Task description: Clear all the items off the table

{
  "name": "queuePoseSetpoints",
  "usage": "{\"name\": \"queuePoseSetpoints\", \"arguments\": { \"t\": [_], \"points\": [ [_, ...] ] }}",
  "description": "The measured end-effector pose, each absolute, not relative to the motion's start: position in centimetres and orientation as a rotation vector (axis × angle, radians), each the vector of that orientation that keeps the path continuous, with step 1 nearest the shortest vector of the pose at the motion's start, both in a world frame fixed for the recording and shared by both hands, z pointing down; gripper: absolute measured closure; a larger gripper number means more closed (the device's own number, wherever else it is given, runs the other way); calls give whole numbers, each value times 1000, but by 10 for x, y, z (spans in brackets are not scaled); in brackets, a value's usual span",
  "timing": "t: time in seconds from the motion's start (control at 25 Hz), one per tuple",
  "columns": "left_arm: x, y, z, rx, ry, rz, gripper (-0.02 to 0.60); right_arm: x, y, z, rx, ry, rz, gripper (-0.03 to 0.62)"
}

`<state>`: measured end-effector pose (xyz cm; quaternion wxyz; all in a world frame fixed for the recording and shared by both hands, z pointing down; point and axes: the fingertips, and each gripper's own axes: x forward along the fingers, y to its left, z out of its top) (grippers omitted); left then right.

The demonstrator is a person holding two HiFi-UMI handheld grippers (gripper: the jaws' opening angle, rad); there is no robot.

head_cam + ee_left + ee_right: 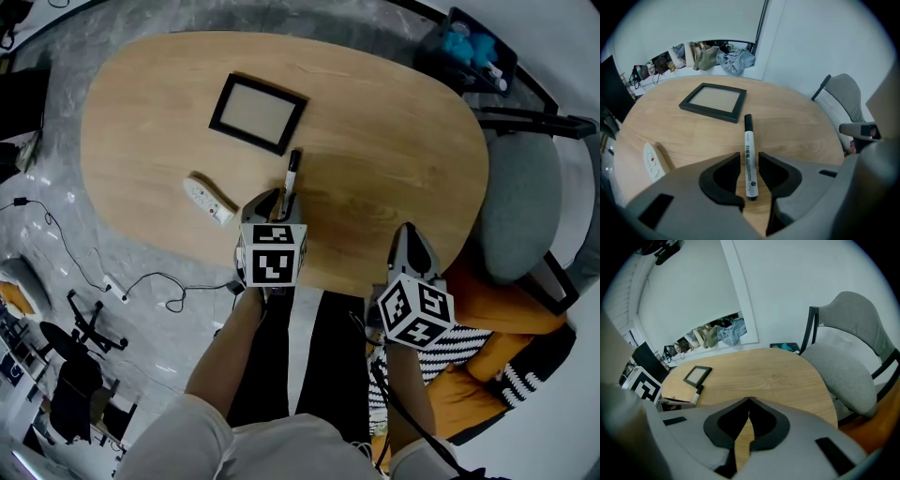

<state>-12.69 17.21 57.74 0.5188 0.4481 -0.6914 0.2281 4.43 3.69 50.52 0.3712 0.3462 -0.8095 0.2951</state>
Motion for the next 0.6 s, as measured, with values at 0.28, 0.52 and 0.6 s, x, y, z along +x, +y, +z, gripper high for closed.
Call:
{"name": "queuePoseSetpoints", "arguments": {
  "t": [0.28,0.52,0.6],
  "points": [
    [-130,171,583,1061,-1660,574,467,49,33,509,893,-2072,764,569],
    [-135,173,584,1044,-1675,609,508,47,32,511,901,-2066,779,569],
    [-135,174,585,1042,-1672,622,508,45,32,512,905,-2068,784,571]
  ]
}}
